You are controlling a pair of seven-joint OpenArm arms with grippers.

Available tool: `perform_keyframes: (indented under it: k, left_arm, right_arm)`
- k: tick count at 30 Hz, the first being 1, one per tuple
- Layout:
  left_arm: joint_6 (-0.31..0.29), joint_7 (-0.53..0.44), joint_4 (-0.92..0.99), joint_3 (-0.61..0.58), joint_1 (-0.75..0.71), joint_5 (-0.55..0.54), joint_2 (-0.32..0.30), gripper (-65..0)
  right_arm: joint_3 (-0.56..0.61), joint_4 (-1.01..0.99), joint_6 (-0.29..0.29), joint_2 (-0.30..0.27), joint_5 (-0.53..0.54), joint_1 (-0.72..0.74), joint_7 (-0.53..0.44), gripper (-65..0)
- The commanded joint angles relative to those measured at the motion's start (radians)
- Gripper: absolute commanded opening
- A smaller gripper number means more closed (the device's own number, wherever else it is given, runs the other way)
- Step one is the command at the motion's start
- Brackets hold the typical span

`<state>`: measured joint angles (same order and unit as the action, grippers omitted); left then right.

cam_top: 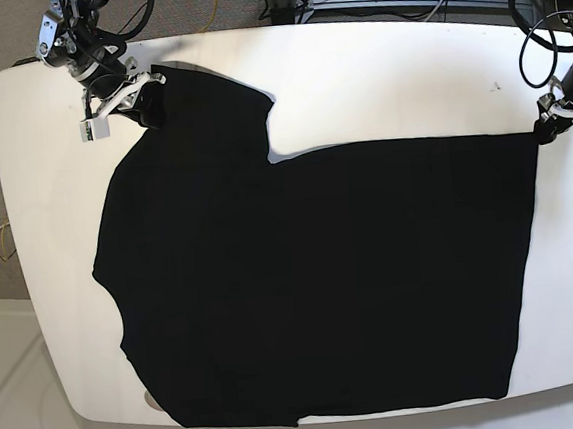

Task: Fold the T-shirt properly
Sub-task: 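Move the left gripper to the shirt's hem corner and grasp it, then pull the shirt with both grippers toward the robot to straighten it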

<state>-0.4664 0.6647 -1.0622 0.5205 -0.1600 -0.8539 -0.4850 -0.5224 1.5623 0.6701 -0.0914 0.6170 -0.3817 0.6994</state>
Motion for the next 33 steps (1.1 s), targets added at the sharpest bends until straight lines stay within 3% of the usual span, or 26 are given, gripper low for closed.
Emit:
perform_keyframes:
  k: [1,19,33]
  left_arm:
    - [0.012,0.096,0.003,-0.026,-0.010,0.044,0.004,-40.4]
    - [0.020,0.008,-0.021,-0.108,-0.021,0.113,0.000,-59.0]
    - [-0.057,0.011,-0.023,-0.072,-0.008,0.100,-0.002,-58.4]
  right_arm:
    - [-0.002,0.004,-0.004,-0.007,-0.020,-0.002,0.019,-65.0]
    - [0.000,0.009,0.001,-0.008,-0.010,0.004,0.025,-65.0]
    - [-0.001,0.002,0.005,-0.006,-0.015,-0.001,0.030,-65.0]
